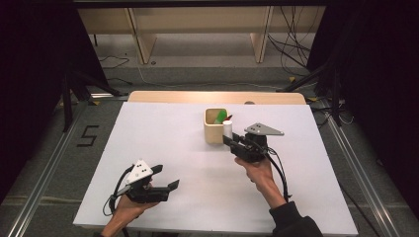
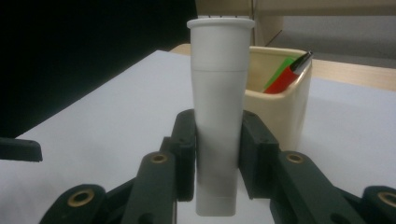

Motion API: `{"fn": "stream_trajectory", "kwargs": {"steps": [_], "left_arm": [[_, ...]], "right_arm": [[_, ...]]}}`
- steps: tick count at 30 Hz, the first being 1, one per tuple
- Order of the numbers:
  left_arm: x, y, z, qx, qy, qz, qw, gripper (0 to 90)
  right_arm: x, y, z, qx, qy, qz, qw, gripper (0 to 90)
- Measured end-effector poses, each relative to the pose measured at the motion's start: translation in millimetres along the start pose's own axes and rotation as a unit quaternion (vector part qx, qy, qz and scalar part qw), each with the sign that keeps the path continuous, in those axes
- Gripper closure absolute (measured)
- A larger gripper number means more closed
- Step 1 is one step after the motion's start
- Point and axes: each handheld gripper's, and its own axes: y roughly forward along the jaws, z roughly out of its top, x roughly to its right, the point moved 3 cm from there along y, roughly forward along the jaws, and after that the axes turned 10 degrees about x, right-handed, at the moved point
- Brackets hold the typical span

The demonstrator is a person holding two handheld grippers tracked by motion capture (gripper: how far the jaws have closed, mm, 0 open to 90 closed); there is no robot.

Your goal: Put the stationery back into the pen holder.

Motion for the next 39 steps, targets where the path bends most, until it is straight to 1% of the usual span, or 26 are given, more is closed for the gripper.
{"fn": "stream_trajectory", "kwargs": {"steps": [10, 13, 15, 17, 19, 21, 23, 26, 30, 32, 36, 39], "left_arm": [[0.1, -0.9, 0.7, 0.007, 0.003, -0.002, 1.0, 18.6], [-1.5, -2.0, 1.3, 0.013, -0.001, -0.001, 0.9999, 18.5], [-2.8, -2.0, 1.0, 0.014, -0.002, 0.001, 0.9999, 18.5], [-3.2, -1.6, 0.3, 0.015, -0.004, 0.001, 0.9999, 18.5], [-3.6, -1.6, 0.2, 0.013, 0.0, 0.002, 0.9999, 18.5], [-4.4, -1.9, 0.4, 0.016, 0.0, 0.004, 0.9999, 18.5], [-5.1, -2.3, 0.7, 0.019, -0.001, 0.005, 0.9998, 18.5], [-4.7, -2.3, 0.7, 0.02, -0.001, 0.008, 0.9998, 18.5], [-2.0, -0.2, -0.8, 0.017, 0.001, 0.004, 0.9998, 18.1], [-1.5, -0.1, -1.0, 0.016, 0.004, 0.002, 0.9999, 18.1], [-1.6, 0.1, -1.2, 0.016, 0.003, 0.003, 0.9999, 18.0], [-1.9, 0.3, -1.1, 0.02, 0.001, 0.004, 0.9998, 18.0]], "right_arm": [[-5.4, 19.2, 17.7, 0.01, 0.001, -0.009, 0.9999, 70.2], [-6.6, 26.9, 23.8, 0.012, 0.002, -0.016, 0.9998, 70.2], [-6.7, 31.0, 26.3, 0.013, -0.002, -0.021, 0.9997, 70.2], [-6.4, 35.3, 28.7, 0.013, 0.001, -0.024, 0.9996, 70.2], [-6.2, 39.5, 30.4, 0.013, 0.006, -0.026, 0.9996, 70.2], [-5.9, 43.8, 32.5, 0.013, 0.002, -0.03, 0.9995, 70.2], [-5.3, 47.8, 34.8, 0.013, 0.005, -0.034, 0.9993, 70.2], [-4.7, 54.0, 37.7, 0.012, 0.005, -0.039, 0.9992, 70.2], [-4.4, 62.5, 40.4, 0.012, 0.006, -0.049, 0.9987, 70.1], [-4.6, 66.5, 41.6, 0.012, 0.004, -0.055, 0.9984, 70.2], [-5.1, 73.2, 45.0, 0.011, -0.008, -0.067, 0.9976, 70.1], [-3.6, 77.6, 46.5, 0.013, -0.008, -0.073, 0.9972, 70.1]]}}
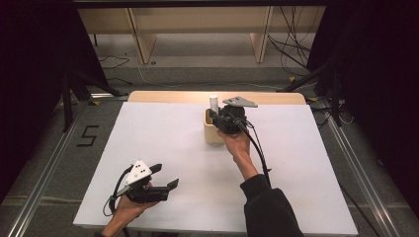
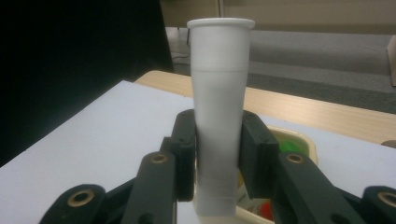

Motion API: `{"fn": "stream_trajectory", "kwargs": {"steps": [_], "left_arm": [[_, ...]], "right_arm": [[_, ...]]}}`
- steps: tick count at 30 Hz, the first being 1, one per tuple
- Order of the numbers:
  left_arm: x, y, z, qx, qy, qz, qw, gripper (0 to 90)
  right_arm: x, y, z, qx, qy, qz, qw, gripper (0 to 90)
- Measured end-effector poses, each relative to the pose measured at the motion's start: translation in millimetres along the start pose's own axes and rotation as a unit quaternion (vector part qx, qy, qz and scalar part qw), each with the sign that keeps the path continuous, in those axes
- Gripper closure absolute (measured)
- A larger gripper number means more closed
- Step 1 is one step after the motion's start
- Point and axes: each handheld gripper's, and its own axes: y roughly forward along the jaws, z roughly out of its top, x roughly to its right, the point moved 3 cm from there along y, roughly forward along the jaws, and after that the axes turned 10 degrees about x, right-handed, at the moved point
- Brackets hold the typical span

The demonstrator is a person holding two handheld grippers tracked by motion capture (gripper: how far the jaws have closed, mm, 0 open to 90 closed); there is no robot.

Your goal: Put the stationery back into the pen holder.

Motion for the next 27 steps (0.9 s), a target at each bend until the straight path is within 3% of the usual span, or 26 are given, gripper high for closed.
{"fn": "stream_trajectory", "kwargs": {"steps": [27], "left_arm": [[-0.6, 0.6, 0.0, 0.005, -0.003, -0.001, 1.0, 18.0]], "right_arm": [[2.8, 28.8, -6.0, -0.018, -0.005, -0.042, 0.999, 70.0]]}}
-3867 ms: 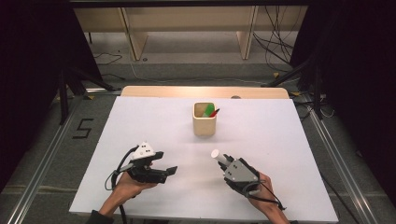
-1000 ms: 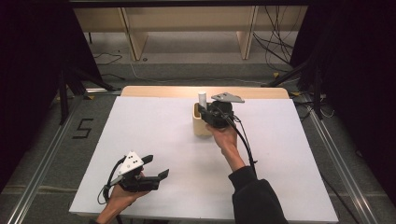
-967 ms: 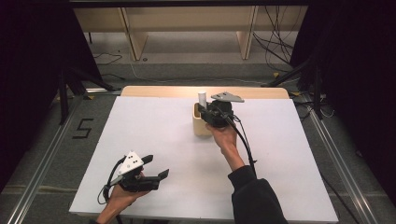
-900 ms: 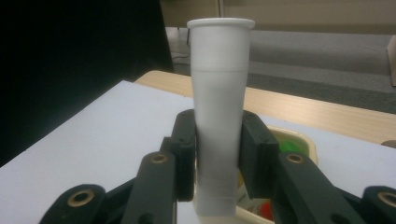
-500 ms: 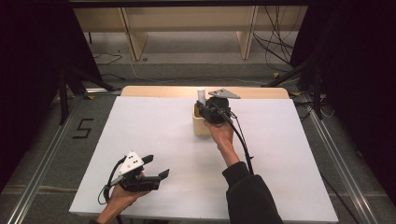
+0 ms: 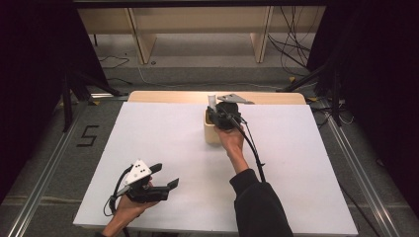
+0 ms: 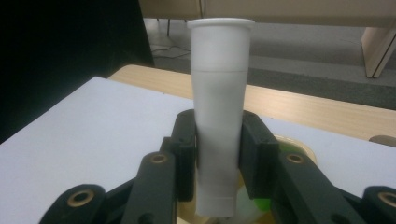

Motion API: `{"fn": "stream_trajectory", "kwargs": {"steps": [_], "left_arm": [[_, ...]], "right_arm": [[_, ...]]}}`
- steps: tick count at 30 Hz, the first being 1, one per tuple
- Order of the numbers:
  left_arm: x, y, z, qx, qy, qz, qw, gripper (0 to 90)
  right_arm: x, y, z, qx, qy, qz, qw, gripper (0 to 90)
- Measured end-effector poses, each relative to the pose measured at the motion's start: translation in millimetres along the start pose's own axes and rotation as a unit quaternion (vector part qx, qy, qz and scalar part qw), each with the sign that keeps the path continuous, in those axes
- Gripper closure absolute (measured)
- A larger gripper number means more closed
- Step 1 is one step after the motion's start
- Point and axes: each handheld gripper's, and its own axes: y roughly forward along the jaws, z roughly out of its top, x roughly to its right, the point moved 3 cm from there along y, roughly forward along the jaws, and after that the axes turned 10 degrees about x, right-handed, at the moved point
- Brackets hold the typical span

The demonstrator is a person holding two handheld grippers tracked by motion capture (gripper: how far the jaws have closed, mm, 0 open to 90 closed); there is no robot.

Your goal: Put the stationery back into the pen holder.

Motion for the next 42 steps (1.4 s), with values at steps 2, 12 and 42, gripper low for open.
{"fn": "stream_trajectory", "kwargs": {"steps": [2, 12, 42], "left_arm": [[-0.4, 0.3, -0.4, -0.002, 0.001, 0.0, 1.0, 18.0], [-0.2, 0.0, -0.2, -0.002, 0.001, -0.001, 1.0, 18.0], [-0.2, 0.4, -1.0, -0.005, -0.003, -0.001, 1.0, 18.0]], "right_arm": [[0.8, 1.7, -1.5, -0.002, 0.002, -0.002, 1.0, 70.0], [-1.1, 6.8, -7.1, -0.011, -0.001, -0.006, 0.9999, 69.9], [1.0, -45.0, 18.7, 0.026, -0.018, 0.022, 0.9993, 39.2]]}}
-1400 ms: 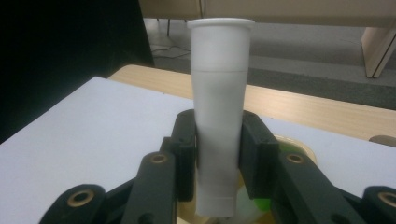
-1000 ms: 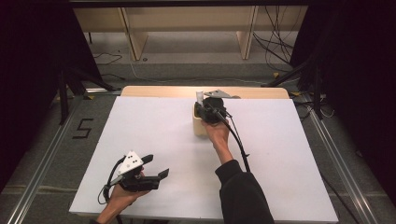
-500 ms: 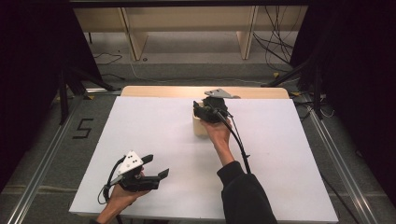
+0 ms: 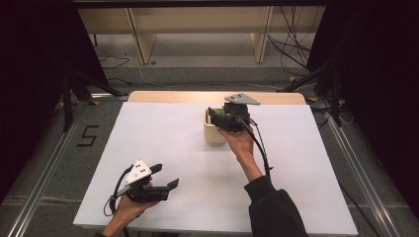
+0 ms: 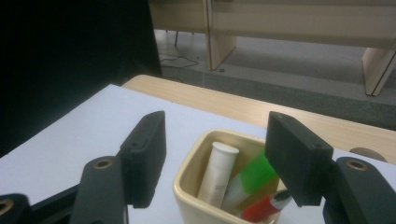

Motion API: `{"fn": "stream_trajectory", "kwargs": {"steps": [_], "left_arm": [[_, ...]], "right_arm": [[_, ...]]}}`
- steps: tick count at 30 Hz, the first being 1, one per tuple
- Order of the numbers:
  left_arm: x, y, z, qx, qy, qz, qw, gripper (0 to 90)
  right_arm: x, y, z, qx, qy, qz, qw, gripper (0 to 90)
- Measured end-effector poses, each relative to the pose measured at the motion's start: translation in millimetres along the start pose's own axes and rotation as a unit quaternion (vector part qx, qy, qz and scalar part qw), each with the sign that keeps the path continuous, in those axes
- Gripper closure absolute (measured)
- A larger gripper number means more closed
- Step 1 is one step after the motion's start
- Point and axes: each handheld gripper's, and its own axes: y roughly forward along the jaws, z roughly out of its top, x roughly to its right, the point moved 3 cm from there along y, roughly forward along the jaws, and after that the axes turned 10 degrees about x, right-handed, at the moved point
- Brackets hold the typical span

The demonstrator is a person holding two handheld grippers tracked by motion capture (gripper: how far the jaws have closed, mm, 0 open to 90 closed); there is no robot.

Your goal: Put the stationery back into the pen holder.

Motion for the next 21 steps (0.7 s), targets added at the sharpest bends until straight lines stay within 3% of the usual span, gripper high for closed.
{"fn": "stream_trajectory", "kwargs": {"steps": [21], "left_arm": [[-1.0, 0.1, -0.5, -0.001, -0.005, -0.002, 1.0, 18.0]], "right_arm": [[6.3, -43.3, -17.9, -0.013, -0.004, 0.045, 0.9989, 36.8]]}}
